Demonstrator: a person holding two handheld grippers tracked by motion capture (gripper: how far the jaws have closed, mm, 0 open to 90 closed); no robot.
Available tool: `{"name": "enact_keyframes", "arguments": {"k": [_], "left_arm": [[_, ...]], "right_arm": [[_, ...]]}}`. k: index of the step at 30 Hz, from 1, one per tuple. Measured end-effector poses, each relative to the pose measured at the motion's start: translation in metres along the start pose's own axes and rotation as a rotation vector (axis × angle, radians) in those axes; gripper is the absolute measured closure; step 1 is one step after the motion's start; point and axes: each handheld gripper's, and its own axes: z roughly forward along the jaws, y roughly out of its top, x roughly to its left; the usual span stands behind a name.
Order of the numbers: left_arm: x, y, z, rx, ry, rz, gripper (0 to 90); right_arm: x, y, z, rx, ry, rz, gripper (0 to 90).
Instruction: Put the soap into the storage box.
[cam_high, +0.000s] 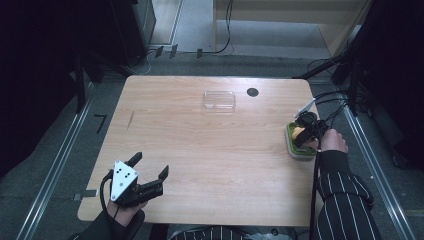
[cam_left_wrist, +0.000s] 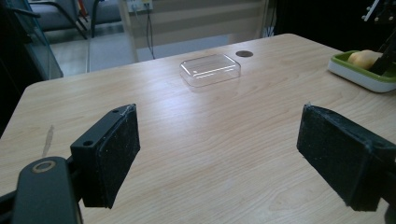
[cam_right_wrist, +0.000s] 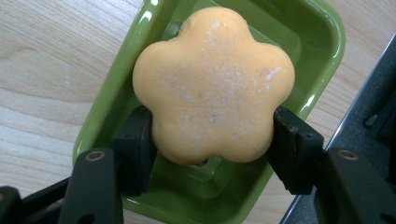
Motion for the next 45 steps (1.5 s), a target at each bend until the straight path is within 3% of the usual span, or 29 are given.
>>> {"name": "enact_keyframes", "arguments": {"k": [28, 45], "left_arm": [[0.0002, -0.0001, -0.0003, -0.001, 0.001, -0.001, 13.7], [0.0004, -0.0005, -0.0008, -0.002, 0.001, -0.004, 13.7]], "right_arm": [[0.0029, 0.0002, 0.0007, 0.014, -0.018, 0.0, 38.6], [0.0069, -0.0013, -0.0083, 0.002, -0.03, -0.016, 27.4]]}}
